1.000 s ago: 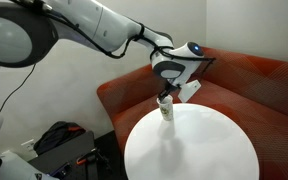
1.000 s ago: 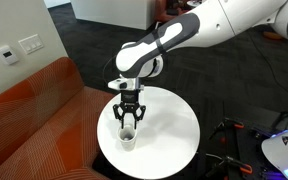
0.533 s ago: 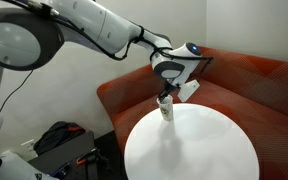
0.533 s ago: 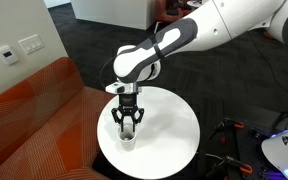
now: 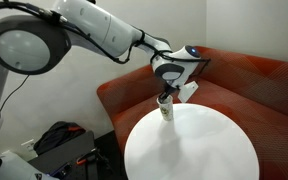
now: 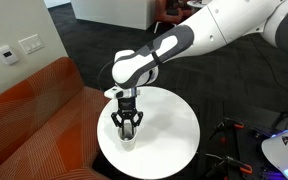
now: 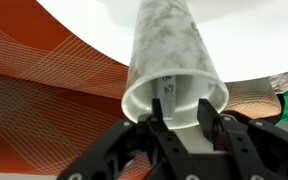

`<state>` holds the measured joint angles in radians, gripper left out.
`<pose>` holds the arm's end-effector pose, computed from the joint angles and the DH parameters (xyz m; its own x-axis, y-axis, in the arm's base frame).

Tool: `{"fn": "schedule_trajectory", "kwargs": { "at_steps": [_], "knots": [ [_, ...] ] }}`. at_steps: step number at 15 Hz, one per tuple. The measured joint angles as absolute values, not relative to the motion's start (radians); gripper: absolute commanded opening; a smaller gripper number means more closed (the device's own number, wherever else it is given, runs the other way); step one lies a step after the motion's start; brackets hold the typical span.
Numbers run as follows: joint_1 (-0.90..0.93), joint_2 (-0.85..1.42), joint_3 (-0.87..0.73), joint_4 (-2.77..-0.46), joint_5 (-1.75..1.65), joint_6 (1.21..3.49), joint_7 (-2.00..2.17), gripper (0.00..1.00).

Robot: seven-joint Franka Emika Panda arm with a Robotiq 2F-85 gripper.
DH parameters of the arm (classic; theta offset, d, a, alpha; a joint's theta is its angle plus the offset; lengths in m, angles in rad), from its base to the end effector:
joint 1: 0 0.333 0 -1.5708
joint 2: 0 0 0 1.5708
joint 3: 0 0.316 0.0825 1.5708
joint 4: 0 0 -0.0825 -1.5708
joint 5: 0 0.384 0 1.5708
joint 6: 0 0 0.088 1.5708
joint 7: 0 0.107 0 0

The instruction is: Take the blue marker out of the white cup

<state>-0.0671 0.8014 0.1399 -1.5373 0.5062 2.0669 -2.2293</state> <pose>0.6778 0.0625 0.1709 -0.3238 0.7727 0.5461 0.9241 0.3821 0.0072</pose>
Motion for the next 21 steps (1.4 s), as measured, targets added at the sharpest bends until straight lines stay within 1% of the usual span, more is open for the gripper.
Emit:
{"fn": "schedule_trajectory", "kwargs": {
  "at_steps": [2,9,17,21],
  "knots": [
    [-0.067,0.808,0.144,-1.524,0.5,2.067,-2.229,0.39],
    [-0.068,0.828,0.153,-1.481,0.465,2.067,-2.183,0.42],
    [-0.068,0.864,0.175,-1.452,0.437,2.066,-2.152,0.4],
    [-0.069,0.87,0.178,-1.451,0.437,2.066,-2.152,0.38]
  ]
}}
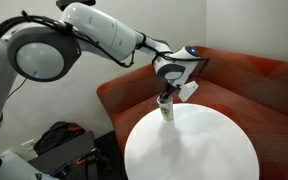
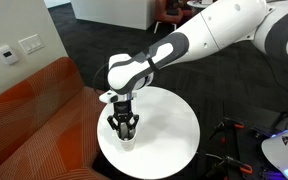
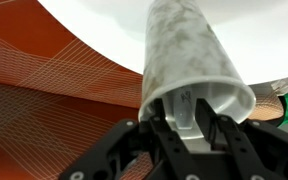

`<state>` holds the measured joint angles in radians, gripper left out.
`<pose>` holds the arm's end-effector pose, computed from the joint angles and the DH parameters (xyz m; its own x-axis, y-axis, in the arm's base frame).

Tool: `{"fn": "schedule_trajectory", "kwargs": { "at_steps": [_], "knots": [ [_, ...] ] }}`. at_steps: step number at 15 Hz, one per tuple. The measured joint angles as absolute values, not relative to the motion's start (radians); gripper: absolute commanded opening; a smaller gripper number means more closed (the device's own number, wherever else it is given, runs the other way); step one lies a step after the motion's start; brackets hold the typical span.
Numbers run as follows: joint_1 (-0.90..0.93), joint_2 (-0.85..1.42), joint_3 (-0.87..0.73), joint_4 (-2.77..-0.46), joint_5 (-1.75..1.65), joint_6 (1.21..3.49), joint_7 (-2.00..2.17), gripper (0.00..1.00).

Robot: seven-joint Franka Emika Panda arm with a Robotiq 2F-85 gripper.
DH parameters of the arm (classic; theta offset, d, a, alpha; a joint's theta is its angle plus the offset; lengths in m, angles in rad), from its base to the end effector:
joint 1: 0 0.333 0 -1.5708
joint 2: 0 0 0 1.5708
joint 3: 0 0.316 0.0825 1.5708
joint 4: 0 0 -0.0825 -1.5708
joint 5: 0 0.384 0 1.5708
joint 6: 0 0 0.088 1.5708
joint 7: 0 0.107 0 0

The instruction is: Take the blue marker out of the white cup

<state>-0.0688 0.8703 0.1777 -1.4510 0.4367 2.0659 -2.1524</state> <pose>0.6919 0.0782 0.1600 -0.3141 0.7901 0.5265 0.9255 0.3785 -0.0159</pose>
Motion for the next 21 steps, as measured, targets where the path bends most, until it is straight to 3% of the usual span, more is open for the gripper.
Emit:
{"fn": "schedule_trajectory", "kwargs": {
  "at_steps": [9,12,14,15,16,21],
  "knots": [
    [-0.075,0.876,0.186,-1.451,0.437,2.064,-2.152,0.44],
    [-0.079,0.877,0.19,-1.451,0.437,2.062,-2.152,0.35],
    [-0.084,0.878,0.193,-1.451,0.437,2.061,-2.152,0.2],
    [-0.085,0.879,0.194,-1.451,0.437,2.061,-2.152,0.21],
    [-0.086,0.882,0.194,-1.451,0.437,2.061,-2.152,0.14],
    [-0.095,0.889,0.202,-1.449,0.438,2.06,-2.152,0.14]
  ]
}}
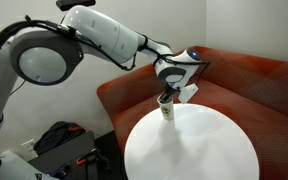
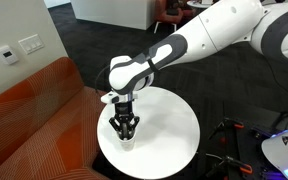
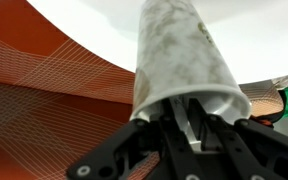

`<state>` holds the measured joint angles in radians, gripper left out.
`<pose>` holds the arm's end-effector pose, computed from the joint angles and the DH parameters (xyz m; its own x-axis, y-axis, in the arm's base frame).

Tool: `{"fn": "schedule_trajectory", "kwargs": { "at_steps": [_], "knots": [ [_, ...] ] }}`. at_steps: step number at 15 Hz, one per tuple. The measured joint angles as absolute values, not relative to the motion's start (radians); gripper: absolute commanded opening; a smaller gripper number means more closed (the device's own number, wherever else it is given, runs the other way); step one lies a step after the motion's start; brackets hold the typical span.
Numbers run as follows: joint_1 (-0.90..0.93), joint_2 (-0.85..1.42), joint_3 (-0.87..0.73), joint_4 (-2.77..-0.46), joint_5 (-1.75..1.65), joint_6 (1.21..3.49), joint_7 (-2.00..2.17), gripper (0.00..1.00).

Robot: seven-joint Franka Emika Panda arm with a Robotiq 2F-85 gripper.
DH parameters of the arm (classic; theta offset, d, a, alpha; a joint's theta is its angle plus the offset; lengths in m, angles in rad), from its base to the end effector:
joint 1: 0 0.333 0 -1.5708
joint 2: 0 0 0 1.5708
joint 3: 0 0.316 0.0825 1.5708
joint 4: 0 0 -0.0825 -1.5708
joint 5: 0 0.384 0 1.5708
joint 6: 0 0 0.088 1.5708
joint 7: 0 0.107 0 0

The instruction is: Take the blue marker out of the white cup

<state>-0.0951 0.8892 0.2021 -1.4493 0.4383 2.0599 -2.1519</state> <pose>0.6895 0.0747 0.1500 -0.2949 0.7807 0.5510 0.9287 0.3698 -0.0270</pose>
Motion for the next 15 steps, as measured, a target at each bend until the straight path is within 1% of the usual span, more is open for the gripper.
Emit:
{"fn": "schedule_trajectory", "kwargs": {
  "at_steps": [1,2,15],
  "knots": [
    [-0.096,0.89,0.203,-1.449,0.438,2.059,-2.152,0.08],
    [-0.097,0.89,0.204,-1.449,0.438,2.059,-2.152,0.06],
    [-0.137,0.885,0.231,-1.449,0.459,2.059,-2.152,0.06]
  ]
}}
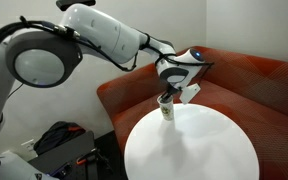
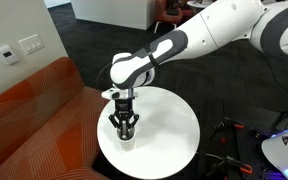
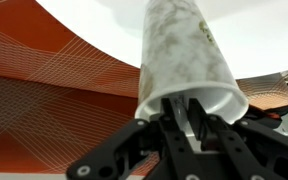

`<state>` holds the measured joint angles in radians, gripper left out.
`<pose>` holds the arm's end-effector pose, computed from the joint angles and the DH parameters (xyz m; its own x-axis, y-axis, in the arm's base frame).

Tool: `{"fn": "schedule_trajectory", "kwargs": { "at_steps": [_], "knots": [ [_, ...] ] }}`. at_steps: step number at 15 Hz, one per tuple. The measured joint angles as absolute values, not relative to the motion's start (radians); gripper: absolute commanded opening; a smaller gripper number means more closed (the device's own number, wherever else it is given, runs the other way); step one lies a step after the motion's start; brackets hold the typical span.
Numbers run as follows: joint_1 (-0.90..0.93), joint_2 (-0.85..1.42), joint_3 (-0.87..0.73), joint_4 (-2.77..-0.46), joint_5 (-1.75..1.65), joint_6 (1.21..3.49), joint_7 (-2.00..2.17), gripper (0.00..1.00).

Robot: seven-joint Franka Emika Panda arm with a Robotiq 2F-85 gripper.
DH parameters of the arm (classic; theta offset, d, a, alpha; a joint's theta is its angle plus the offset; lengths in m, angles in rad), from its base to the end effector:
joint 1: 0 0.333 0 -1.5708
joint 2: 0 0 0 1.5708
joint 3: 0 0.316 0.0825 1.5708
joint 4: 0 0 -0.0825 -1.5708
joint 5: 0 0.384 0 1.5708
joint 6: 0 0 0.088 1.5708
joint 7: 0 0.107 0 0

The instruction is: Take the blue marker out of the white cup

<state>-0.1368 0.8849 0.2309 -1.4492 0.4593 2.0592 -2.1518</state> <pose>0.6926 0.0633 0.1568 -0.2679 0.7703 0.5787 0.9420 0.3355 -0.0106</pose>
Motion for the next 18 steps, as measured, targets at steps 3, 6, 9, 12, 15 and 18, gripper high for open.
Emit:
{"fn": "schedule_trajectory", "kwargs": {
  "at_steps": [3,6,9,12,15,18],
  "knots": [
    [-0.148,0.872,0.244,-1.45,0.477,2.059,-2.152,0.06],
    [-0.155,0.848,0.253,-1.456,0.501,2.059,-2.152,0.06],
    [-0.158,0.816,0.254,-1.469,0.523,2.06,-2.152,0.06],
    [-0.163,0.773,0.254,-1.498,0.551,2.061,-2.152,0.06],
    [-0.169,0.717,0.254,-1.54,0.594,2.061,-2.152,0.06],
    [-0.175,0.648,0.254,-1.599,0.641,2.061,-2.152,0.06]
  ]
}}
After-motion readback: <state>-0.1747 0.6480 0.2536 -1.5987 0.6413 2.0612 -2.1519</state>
